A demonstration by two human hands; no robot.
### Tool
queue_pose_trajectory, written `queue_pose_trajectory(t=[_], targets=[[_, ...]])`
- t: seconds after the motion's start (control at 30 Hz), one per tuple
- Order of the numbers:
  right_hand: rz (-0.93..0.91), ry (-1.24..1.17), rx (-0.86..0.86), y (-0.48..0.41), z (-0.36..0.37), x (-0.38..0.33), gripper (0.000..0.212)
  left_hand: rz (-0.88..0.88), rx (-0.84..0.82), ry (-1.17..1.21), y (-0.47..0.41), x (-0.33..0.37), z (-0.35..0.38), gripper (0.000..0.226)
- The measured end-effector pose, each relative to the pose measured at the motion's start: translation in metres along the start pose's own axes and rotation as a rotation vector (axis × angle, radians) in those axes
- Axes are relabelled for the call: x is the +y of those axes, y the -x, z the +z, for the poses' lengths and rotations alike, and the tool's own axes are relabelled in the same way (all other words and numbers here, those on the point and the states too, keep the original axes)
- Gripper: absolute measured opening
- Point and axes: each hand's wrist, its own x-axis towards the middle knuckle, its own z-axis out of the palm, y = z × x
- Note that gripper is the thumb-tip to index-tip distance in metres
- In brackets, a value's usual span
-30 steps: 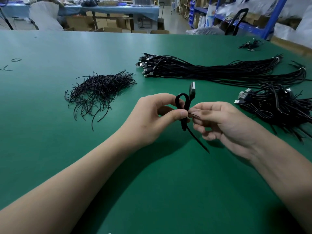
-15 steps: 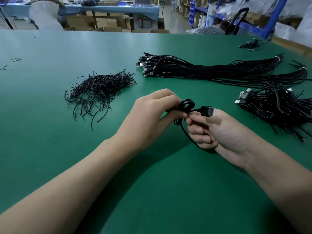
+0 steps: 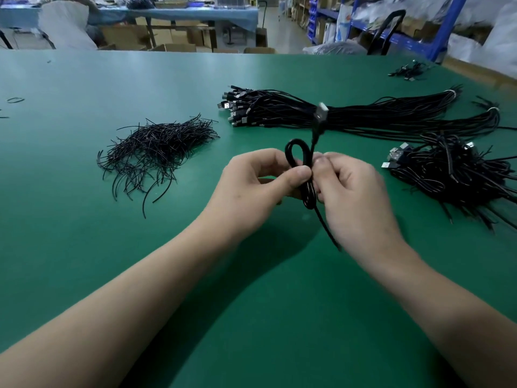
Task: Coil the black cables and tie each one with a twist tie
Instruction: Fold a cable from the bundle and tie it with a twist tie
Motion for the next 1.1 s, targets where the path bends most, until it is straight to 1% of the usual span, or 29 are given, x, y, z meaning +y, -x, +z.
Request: queue_pose_trajectory(t=[0.07, 0.13, 0.2, 0.23, 0.3, 0.33, 0.4, 0.43, 0.47, 0.5, 0.57, 0.63, 0.73, 0.83, 0.9, 0.97, 1.03, 1.1], targets=[[-0.130, 0.076, 0.051, 0.001, -0.004, -0.001, 0.045, -0.117, -0.081, 0.213, 0.001, 0.004, -0.001, 0.011], [-0.219, 0.125, 0.067, 0.003, -0.005, -0.003, 0.044, -0.200, -0.134, 0.381, 0.002, 0.007, -0.003, 0.025], [-0.219, 0.126, 0.064, 0.002, -0.005, -0.001, 0.043, -0.181, -0.089, 0.381, 0.003, 0.008, -0.002, 0.034], [-0.174, 0.080, 0.046, 0.000, -0.003, 0.002, 0.043, -0.137, -0.045, 0.346, 0.003, 0.006, -0.001, 0.034], [-0.020, -0.095, -0.021, -0.004, -0.002, 0.005, 0.047, 0.002, 0.019, 0.212, 0.005, 0.004, -0.001, 0.033], [0.070, -0.191, -0.056, -0.005, -0.001, 0.005, 0.049, 0.091, 0.027, 0.090, 0.007, 0.002, -0.002, 0.035], [0.241, -0.338, -0.098, -0.005, 0.000, 0.006, 0.048, 0.273, 0.020, -0.269, 0.008, -0.002, -0.006, 0.045], [0.307, -0.395, -0.121, -0.003, 0.000, 0.007, 0.044, 0.347, 0.025, -0.460, 0.007, -0.003, -0.008, 0.046], [0.357, -0.434, -0.150, -0.002, 0.001, 0.008, 0.041, 0.398, 0.040, -0.602, 0.007, -0.003, -0.010, 0.043], [0.389, -0.462, -0.179, -0.001, 0.002, 0.010, 0.039, 0.426, 0.057, -0.679, 0.007, -0.002, -0.011, 0.037], [0.412, -0.492, -0.211, -0.001, 0.002, 0.010, 0.041, 0.447, 0.099, -0.722, 0.005, -0.001, -0.013, 0.026], [0.366, -0.439, -0.204, -0.002, 0.002, 0.011, 0.045, 0.450, 0.138, -0.740, 0.004, -0.003, -0.014, 0.022], [0.212, -0.218, -0.143, -0.001, 0.001, 0.010, 0.037, 0.377, 0.122, -0.620, 0.002, -0.005, -0.012, 0.022], [0.036, -0.057, -0.079, 0.000, -0.002, 0.006, 0.042, 0.284, 0.025, -0.384, 0.004, -0.005, -0.007, 0.014], [-0.065, -0.007, -0.036, 0.001, -0.004, 0.002, 0.041, 0.173, -0.066, -0.157, 0.005, -0.005, -0.003, 0.017], [-0.141, 0.030, 0.014, 0.002, -0.007, -0.002, 0.040, 0.101, -0.116, 0.018, 0.005, -0.003, 0.000, 0.021], [-0.176, 0.060, 0.045, 0.003, -0.008, -0.003, 0.042, 0.051, -0.133, 0.128, 0.006, -0.001, 0.004, 0.021], [-0.175, 0.052, 0.046, 0.004, -0.007, -0.003, 0.042, 0.028, -0.142, 0.179, 0.006, 0.000, 0.004, 0.021]])
